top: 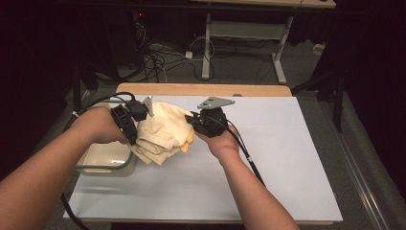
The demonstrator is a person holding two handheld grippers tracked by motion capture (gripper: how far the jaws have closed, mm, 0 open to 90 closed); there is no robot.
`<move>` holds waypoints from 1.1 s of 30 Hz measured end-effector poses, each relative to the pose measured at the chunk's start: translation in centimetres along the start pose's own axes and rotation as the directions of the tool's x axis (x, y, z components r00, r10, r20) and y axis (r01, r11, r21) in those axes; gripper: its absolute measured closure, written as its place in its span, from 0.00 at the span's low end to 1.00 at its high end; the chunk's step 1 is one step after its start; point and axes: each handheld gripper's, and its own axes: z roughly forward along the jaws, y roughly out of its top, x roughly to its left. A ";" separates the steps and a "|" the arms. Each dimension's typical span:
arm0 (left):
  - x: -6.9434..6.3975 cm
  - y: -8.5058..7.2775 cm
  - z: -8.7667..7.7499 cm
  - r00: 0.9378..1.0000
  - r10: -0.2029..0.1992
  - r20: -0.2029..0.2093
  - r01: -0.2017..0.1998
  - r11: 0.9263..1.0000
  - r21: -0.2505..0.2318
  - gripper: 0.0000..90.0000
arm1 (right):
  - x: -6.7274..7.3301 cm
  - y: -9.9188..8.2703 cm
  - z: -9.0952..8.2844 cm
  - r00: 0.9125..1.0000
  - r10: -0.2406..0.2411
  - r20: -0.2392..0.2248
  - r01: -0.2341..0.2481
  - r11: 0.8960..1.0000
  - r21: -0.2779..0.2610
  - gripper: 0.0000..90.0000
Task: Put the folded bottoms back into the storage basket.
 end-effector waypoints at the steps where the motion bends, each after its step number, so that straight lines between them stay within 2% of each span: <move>1: 0.2 -0.3 -0.1 1.000 -0.007 -0.002 0.007 1.000 -0.001 0.87 | 0.2 0.3 0.2 1.000 -0.003 -0.001 0.003 1.000 0.004 0.89; 12: 2.3 -3.8 -0.2 0.997 -0.080 -0.012 0.080 0.997 -0.010 0.87 | 2.4 2.4 2.9 0.999 -0.029 -0.039 0.028 1.000 -0.005 0.89; 20: 3.8 -6.0 0.4 0.993 -0.113 -0.021 0.113 0.993 -0.021 0.87 | 3.8 3.6 5.3 0.997 -0.049 -0.064 0.049 0.999 0.000 0.89; 33: 6.3 -9.4 1.3 0.983 -0.181 -0.015 0.181 0.983 -0.025 0.87 | 5.9 5.0 9.1 0.992 -0.061 -0.107 0.062 0.998 0.010 0.89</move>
